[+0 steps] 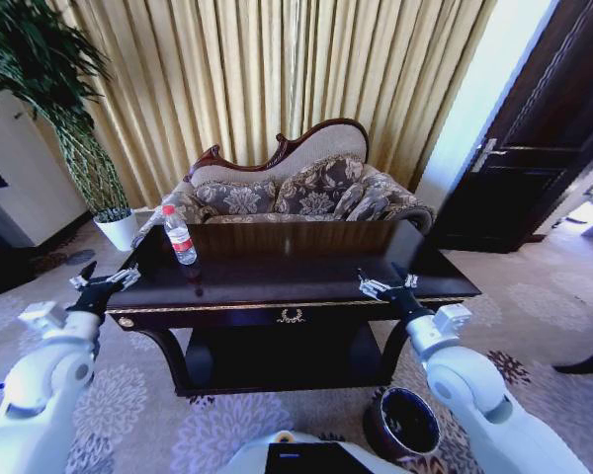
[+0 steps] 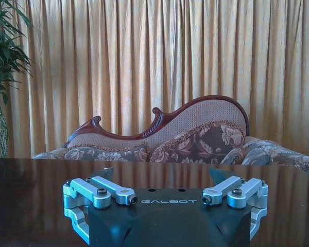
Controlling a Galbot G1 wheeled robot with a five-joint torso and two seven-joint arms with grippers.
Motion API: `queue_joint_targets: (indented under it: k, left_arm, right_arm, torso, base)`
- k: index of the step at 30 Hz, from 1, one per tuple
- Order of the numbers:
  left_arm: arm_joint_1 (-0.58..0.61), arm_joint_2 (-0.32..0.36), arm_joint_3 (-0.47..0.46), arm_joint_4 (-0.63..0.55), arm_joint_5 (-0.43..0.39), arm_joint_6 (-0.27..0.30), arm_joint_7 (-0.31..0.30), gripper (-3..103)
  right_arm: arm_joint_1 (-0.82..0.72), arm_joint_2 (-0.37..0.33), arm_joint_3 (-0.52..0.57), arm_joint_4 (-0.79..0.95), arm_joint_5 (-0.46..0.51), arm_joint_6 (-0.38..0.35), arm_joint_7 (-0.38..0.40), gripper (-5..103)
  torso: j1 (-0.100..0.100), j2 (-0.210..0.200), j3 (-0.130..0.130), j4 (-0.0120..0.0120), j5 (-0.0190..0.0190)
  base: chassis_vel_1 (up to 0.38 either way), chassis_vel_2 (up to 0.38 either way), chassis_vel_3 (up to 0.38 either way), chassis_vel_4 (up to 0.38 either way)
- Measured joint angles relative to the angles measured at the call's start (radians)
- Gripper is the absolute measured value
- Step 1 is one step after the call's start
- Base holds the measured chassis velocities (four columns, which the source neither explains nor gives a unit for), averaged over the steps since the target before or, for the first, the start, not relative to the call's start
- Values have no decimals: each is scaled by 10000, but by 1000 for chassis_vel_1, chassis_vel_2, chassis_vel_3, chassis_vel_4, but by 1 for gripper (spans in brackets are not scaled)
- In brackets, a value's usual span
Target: Move to the front of the table and place the trash on the table into the trash bin.
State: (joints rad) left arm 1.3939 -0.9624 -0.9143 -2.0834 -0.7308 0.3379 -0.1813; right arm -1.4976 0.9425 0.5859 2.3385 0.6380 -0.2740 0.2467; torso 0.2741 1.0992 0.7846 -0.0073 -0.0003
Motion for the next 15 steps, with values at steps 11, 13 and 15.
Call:
queue_joint_targets:
  k: [11, 13, 15]
  left_arm:
    - [-1609, 760, 2018, 1157, -221, 415, -353, 100]
    - [-1923, 870, 2533, 1359, -214, 480, -334, 100]
    - [-2132, 944, 2891, 1457, -172, 630, -324, 100]
  right_arm:
    - [52, -63, -1, -158, -92, 0, -16, 100]
    - [71, -75, 0, -225, -107, 0, -24, 100]
    - [112, -84, -3, -303, -111, 0, -33, 100]
  torso:
    - [0, 0, 0, -1, 1]
    - [0, 0, 0, -1, 0]
    - [0, 0, 0, -2, 1]
  base:
    - [0, 0, 0, 0]
    - [0, 0, 0, 0]
    - [0, 0, 0, 0]
